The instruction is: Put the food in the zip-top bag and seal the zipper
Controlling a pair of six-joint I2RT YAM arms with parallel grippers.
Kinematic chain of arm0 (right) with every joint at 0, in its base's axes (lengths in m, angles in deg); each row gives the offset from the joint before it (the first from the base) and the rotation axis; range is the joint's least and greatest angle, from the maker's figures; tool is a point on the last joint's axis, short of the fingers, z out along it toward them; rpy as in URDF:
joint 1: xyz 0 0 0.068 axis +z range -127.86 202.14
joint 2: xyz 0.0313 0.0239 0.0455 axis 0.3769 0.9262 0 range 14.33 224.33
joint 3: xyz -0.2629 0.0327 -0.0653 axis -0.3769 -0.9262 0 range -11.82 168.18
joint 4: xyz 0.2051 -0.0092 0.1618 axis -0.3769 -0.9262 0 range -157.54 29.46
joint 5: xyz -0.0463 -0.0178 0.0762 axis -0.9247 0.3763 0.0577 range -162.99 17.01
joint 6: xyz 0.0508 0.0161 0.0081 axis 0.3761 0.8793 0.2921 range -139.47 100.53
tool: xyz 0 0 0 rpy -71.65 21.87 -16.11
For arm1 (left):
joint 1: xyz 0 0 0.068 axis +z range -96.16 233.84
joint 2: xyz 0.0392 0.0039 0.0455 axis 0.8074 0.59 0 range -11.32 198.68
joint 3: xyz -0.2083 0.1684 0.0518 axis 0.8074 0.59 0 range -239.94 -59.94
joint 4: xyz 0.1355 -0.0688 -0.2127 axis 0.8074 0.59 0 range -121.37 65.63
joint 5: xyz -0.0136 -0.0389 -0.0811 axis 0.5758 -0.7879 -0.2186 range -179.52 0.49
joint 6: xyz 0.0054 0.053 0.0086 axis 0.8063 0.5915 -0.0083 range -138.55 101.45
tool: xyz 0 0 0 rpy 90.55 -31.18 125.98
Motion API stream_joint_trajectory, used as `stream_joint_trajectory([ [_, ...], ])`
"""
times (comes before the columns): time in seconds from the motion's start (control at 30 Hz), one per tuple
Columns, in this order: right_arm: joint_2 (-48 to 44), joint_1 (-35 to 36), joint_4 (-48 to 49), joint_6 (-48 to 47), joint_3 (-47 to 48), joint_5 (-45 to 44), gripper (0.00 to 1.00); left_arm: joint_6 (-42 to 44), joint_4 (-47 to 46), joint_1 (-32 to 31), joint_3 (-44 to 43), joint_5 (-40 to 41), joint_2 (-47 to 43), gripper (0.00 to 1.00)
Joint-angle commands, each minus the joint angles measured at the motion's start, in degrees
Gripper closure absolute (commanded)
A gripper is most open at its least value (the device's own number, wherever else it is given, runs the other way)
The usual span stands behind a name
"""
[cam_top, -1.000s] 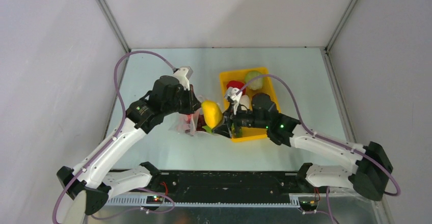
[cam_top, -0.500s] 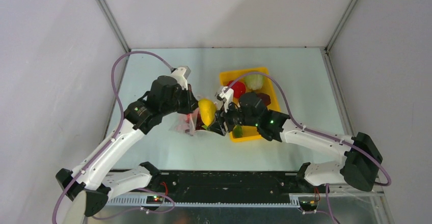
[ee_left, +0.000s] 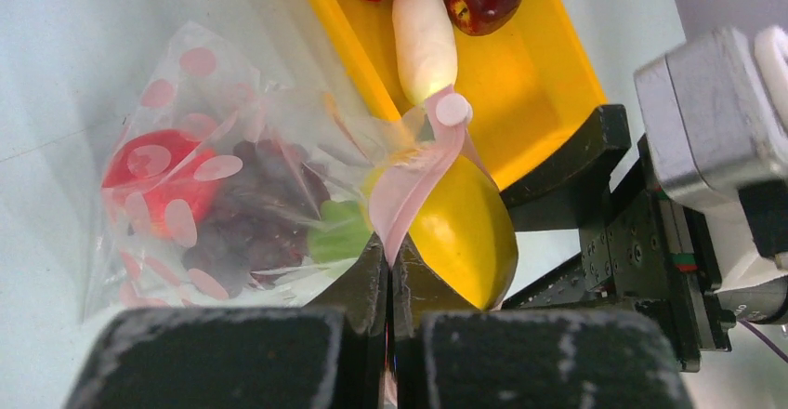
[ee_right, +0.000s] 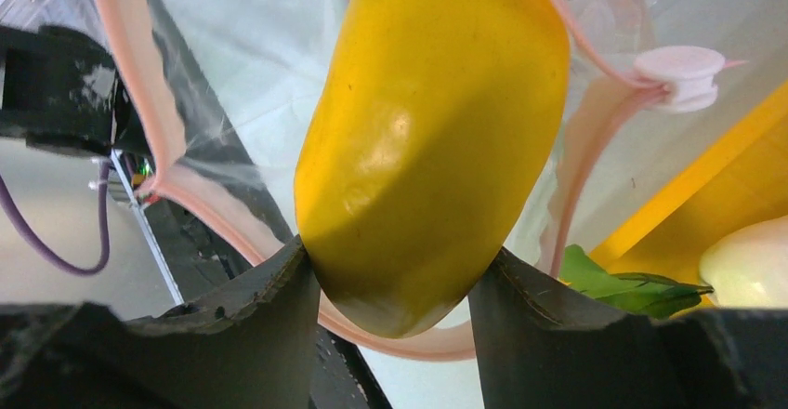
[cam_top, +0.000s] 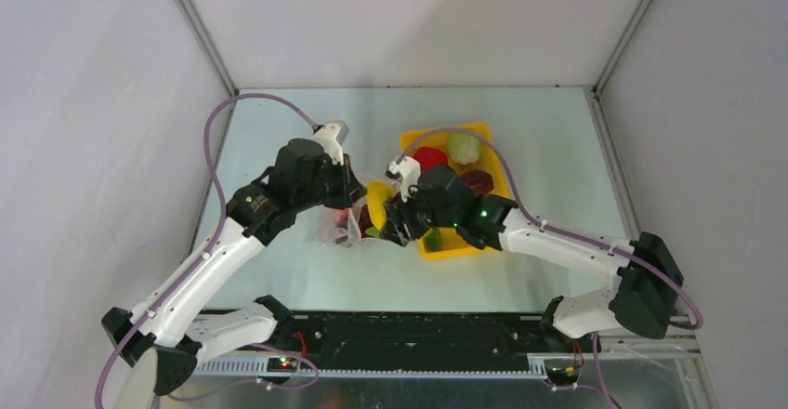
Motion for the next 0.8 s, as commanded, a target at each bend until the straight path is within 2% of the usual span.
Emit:
stream_joint_trajectory([
  [0.0,4.8,0.6,-9.8,3.1,9.6,-5.1,0.51,0.8,-2.8,0.0,0.3,-1.4,-1.1,1.00],
  [0.13,10.7,0.7,-20.4,6.6,19.1,-9.5,0.50,0.9,-2.8,0.0,0.3,-1.5,-1.2,1.00],
  [0.23,13.5,0.9,-23.0,8.2,22.5,-10.1,0.44,0.8,-2.9,0.0,0.4,-1.4,-1.4,1.00],
  [0.4,13.7,1.3,-23.1,9.0,23.9,-9.2,0.33,0.7,-2.7,0.0,0.4,-1.2,-1.4,1.00],
  [0.63,9.9,1.4,-20.9,5.8,23.2,-11.9,0.04,-0.6,-2.4,0.0,0.7,3.2,-2.3,1.00],
  [0.77,6.1,1.3,-18.3,4.0,22.6,-12.0,0.01,-1.1,-2.0,0.0,0.7,7.0,-2.8,1.00],
])
